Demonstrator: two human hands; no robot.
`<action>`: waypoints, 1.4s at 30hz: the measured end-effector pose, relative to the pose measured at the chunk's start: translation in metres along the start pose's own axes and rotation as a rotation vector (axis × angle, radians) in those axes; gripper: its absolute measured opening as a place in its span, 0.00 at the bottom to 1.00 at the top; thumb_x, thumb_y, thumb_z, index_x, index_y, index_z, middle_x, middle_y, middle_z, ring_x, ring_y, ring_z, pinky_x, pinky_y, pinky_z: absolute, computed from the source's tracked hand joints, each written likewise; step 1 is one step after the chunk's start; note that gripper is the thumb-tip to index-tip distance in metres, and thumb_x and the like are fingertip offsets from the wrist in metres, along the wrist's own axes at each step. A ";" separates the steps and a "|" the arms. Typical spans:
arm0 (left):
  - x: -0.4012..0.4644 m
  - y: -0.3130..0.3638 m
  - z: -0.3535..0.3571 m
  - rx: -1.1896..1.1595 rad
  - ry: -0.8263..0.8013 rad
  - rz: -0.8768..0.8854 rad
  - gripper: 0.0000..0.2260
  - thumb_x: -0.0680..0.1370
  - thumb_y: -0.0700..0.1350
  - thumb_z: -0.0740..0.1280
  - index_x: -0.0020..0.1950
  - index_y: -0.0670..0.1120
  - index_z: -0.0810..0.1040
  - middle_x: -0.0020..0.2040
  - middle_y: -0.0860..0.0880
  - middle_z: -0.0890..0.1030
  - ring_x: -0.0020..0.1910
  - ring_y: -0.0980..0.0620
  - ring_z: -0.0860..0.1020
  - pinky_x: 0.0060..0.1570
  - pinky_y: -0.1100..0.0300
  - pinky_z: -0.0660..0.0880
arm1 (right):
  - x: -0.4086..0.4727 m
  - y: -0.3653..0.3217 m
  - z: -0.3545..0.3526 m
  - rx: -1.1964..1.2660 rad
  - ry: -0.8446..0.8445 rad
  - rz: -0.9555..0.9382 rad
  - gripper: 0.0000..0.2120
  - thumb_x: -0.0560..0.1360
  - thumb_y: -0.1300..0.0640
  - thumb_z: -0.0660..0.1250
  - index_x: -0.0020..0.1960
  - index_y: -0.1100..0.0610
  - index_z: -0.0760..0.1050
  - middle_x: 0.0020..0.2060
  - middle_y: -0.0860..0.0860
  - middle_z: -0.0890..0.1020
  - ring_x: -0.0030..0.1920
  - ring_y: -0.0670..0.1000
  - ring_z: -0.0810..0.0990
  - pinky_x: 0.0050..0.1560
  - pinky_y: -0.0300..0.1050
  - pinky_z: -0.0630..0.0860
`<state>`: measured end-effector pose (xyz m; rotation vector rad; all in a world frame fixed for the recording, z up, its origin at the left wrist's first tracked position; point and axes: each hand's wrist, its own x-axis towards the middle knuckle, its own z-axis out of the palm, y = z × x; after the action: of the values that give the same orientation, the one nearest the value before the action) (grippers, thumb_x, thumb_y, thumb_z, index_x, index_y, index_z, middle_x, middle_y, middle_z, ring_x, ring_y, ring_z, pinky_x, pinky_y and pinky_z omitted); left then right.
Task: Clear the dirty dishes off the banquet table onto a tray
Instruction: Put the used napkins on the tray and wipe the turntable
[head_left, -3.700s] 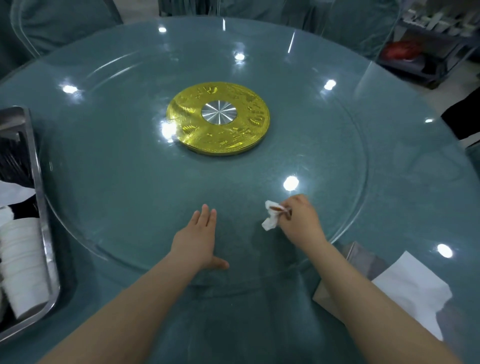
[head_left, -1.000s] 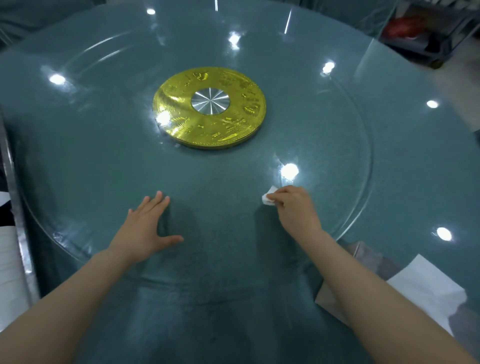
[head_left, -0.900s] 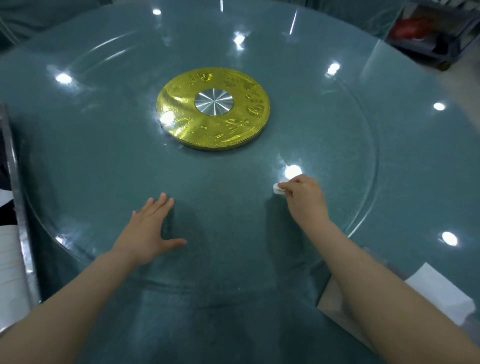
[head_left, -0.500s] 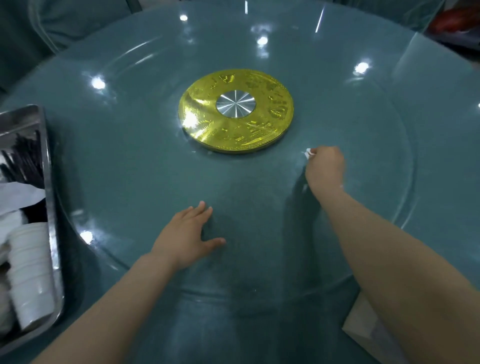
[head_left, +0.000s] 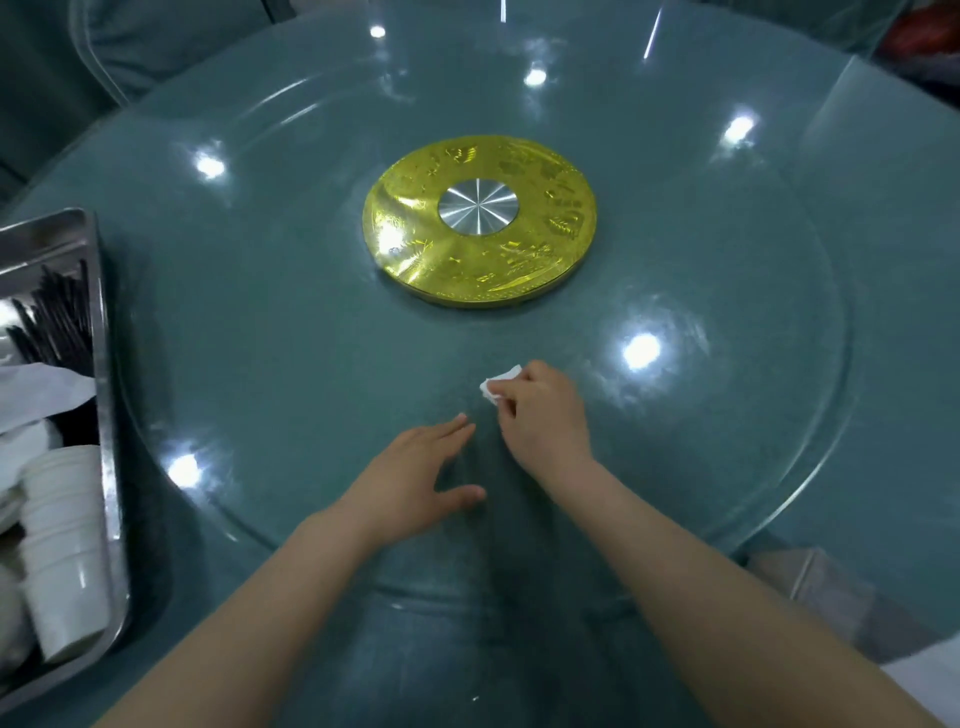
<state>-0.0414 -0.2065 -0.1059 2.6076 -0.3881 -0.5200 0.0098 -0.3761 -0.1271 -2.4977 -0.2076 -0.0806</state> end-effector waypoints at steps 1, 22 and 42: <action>0.001 -0.003 -0.003 -0.049 0.025 -0.007 0.33 0.76 0.54 0.67 0.77 0.50 0.56 0.77 0.53 0.56 0.75 0.56 0.57 0.66 0.73 0.48 | -0.003 0.001 0.000 0.033 -0.010 0.013 0.12 0.73 0.64 0.65 0.51 0.53 0.84 0.44 0.56 0.80 0.47 0.58 0.77 0.41 0.42 0.67; -0.055 -0.062 -0.015 -0.020 0.202 -0.359 0.43 0.73 0.60 0.67 0.78 0.48 0.45 0.78 0.53 0.44 0.77 0.55 0.44 0.74 0.56 0.45 | 0.103 -0.014 0.006 -0.155 0.028 0.341 0.11 0.76 0.65 0.60 0.52 0.60 0.79 0.54 0.60 0.75 0.52 0.61 0.76 0.41 0.43 0.66; -0.068 -0.022 0.011 0.045 0.122 -0.371 0.48 0.70 0.64 0.68 0.78 0.48 0.44 0.79 0.49 0.42 0.77 0.51 0.46 0.72 0.61 0.45 | -0.054 -0.027 0.015 0.051 -0.098 0.037 0.16 0.76 0.65 0.61 0.57 0.53 0.81 0.47 0.52 0.77 0.51 0.55 0.71 0.41 0.44 0.69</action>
<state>-0.1025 -0.1679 -0.1054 2.7497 0.1299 -0.4705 -0.0483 -0.3526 -0.1286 -2.4559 -0.2020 0.0616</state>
